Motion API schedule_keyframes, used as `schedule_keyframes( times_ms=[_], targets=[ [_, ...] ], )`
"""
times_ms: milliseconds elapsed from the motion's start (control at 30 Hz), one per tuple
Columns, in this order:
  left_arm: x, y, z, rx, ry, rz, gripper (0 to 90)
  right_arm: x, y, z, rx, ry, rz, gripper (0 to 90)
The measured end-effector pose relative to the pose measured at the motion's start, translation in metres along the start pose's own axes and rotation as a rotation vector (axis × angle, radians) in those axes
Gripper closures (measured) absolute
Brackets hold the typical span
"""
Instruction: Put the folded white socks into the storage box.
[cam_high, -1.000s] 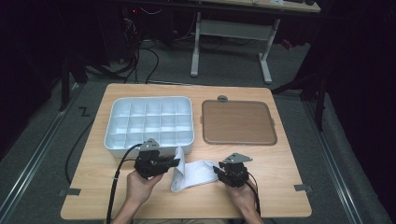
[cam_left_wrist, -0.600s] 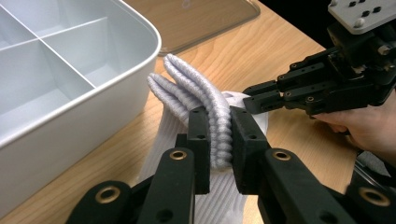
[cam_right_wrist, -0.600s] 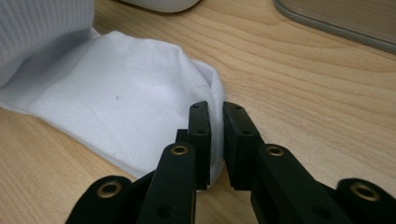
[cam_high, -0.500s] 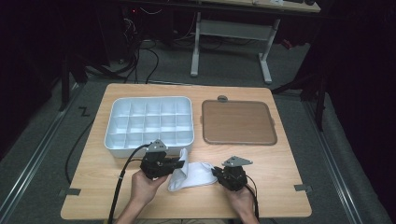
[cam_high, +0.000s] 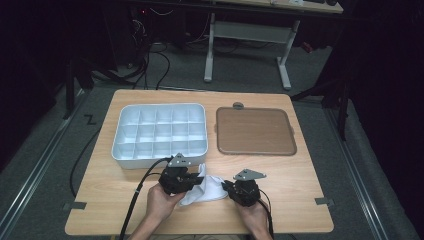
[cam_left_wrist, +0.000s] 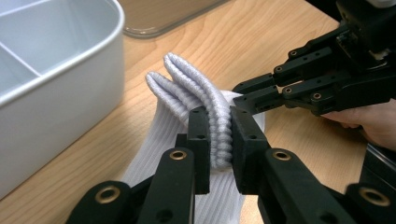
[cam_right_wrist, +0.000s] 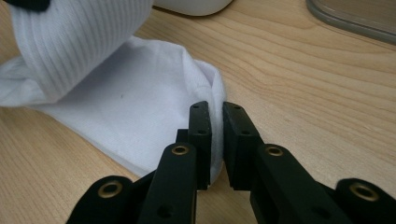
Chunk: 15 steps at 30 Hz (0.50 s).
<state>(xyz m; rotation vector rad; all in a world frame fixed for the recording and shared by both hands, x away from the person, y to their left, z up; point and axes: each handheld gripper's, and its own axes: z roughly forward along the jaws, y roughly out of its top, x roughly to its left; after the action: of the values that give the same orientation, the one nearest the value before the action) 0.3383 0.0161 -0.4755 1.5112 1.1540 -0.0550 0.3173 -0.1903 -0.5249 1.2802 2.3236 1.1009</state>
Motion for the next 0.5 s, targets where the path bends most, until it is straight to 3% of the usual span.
schedule_keyframes(
  times_ms=[500],
  targets=[
    [-0.007, -0.016, 0.023, 0.065, 0.014, 0.051, 79.2, 0.003, 0.002, 0.004, 0.003, 0.013, 0.004, 82.8]
  ],
)
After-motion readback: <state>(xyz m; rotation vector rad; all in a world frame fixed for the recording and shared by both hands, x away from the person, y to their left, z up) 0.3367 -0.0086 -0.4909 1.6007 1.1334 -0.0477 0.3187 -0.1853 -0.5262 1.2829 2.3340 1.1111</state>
